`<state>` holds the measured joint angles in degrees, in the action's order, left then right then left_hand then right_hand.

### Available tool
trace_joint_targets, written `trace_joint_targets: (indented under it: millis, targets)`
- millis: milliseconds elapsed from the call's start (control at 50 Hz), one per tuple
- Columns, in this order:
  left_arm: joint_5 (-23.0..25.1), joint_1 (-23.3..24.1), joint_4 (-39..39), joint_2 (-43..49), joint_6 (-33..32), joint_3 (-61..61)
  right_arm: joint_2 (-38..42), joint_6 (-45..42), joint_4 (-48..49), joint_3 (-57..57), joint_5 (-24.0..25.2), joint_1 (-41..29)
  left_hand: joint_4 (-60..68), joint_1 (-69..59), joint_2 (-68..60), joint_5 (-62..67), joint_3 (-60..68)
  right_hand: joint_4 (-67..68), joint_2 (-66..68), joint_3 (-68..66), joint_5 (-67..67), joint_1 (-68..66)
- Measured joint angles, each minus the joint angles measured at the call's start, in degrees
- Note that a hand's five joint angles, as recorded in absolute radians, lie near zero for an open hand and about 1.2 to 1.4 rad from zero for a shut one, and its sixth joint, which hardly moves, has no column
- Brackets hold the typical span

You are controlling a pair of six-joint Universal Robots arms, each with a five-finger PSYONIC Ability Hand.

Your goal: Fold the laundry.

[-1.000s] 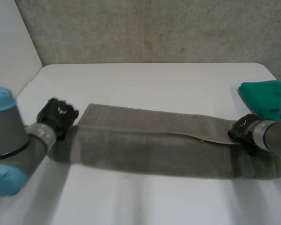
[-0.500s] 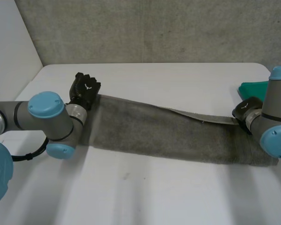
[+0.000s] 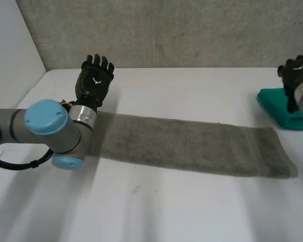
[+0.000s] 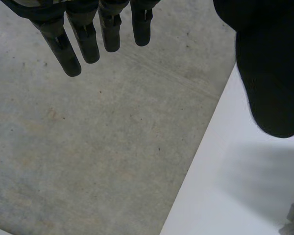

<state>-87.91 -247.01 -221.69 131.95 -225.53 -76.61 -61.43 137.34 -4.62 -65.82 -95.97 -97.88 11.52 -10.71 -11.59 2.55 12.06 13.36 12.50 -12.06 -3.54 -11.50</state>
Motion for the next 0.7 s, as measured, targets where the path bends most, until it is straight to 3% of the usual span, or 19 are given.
trace_joint_targets:
  millis: [100, 240, 380, 620, 700]
  targets:
    - [-0.06, -0.24, 1.68, -5.38, 1.78, -4.39, -6.41, 2.58, -3.45, -5.56, 4.3, 2.77, 0.0, 0.0, 0.0, 0.0, 0.0, 0.0, 0.0, 0.0, 0.0, 0.0]
    - [-0.01, -0.57, 7.74, -15.41, 12.51, -12.78, -15.29, 4.65, -9.96, -21.5, 16.72, 9.14, 0.0, 0.0, 0.0, 0.01, 0.0, 0.0, 0.01, -0.01, -0.01, -0.01]
    - [0.1, -0.73, 12.62, -20.36, 24.04, -17.98, -17.94, 5.41, -2.47, -38.9, 25.25, 14.6, 0.0, 0.0, 0.0, 0.0, 0.0, 1.68, 1.96, -3.65, -2.67, -1.48]
    - [0.15, -0.68, 13.85, -20.13, 27.67, -19.33, -12.94, 5.38, 16.83, -49.85, 28.19, 17.76, 0.0, 0.0, 0.0, 0.0, 0.0, 16.21, 17.28, -17.48, -14.77, -13.91]
    - [0.13, -0.69, 13.79, -19.98, 27.4, -19.34, -10.56, 5.01, 18.61, -49.4, 27.94, 17.74, 0.0, 0.0, 0.0, 0.0, 0.0, 32.05, 33.3, -33.39, -30.41, -27.58]
